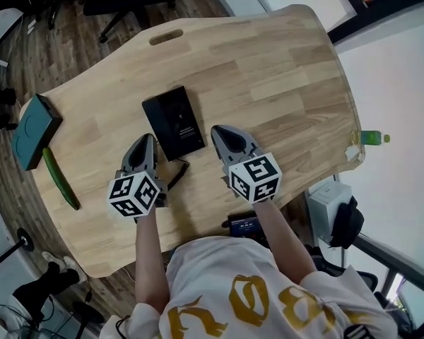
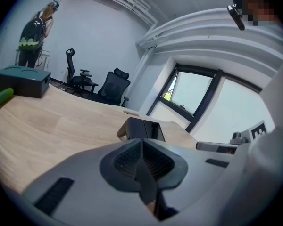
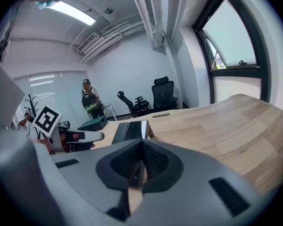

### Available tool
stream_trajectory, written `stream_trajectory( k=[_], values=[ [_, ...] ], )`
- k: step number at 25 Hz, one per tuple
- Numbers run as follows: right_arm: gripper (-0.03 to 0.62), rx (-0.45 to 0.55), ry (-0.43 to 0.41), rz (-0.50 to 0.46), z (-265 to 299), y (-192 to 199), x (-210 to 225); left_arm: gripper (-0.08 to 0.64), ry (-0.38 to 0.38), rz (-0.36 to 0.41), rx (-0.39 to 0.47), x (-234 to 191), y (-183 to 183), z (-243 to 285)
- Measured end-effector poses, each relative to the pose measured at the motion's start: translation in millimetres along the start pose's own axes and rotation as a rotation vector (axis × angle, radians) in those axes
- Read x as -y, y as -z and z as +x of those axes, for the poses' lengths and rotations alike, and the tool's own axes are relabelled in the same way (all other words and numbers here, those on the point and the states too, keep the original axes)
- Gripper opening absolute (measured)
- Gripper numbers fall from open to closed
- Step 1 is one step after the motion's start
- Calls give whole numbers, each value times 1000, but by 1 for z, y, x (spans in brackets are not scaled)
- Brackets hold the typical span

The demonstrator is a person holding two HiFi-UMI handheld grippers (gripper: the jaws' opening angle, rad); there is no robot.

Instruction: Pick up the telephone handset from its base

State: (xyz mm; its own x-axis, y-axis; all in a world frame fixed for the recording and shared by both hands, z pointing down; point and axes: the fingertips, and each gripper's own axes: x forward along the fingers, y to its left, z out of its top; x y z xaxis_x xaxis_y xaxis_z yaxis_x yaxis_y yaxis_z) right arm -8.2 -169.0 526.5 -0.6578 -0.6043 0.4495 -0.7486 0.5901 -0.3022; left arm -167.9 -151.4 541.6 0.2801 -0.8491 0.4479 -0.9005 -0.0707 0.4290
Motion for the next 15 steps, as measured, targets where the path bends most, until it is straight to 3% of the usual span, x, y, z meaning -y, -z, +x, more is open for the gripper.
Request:
stream_trajectory(
  k=[10,15],
  values=[
    [5,-37,-8,-5,18,15,5,36,12,-50,-50,-13,16,17],
    [6,-50,-10,-2,26,20,6,126,72,-81,-76,-7,21,23]
  ],
)
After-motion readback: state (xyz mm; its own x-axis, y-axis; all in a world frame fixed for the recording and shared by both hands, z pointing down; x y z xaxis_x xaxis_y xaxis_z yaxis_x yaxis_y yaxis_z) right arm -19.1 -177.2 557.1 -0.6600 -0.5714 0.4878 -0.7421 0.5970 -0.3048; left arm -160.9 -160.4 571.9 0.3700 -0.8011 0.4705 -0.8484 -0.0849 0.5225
